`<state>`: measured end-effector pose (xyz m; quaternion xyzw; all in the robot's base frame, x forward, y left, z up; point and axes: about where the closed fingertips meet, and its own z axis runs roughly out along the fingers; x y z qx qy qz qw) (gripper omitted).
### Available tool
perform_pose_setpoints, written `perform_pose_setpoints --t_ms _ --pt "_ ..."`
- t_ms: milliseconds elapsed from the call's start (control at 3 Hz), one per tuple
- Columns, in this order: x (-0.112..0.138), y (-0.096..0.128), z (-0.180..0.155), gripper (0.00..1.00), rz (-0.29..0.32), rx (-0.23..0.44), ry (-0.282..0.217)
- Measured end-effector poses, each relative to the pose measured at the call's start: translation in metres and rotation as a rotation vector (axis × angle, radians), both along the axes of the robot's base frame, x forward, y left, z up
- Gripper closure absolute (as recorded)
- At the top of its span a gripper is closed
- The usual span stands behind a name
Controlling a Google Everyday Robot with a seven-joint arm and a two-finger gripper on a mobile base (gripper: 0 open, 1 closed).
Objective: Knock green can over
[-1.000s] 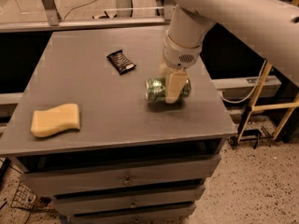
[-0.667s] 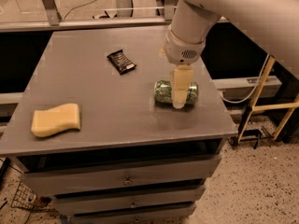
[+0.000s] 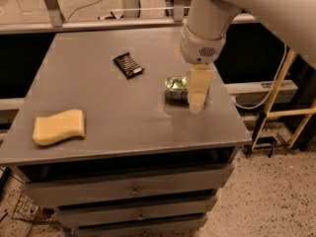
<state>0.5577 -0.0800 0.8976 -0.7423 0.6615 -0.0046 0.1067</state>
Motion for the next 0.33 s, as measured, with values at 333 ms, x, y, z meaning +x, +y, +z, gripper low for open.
perform_pose_setpoints --t_ms 333 --pt "-0.0166 -0.0343 0.0088 0.0 -0.077 0.001 -0.022"
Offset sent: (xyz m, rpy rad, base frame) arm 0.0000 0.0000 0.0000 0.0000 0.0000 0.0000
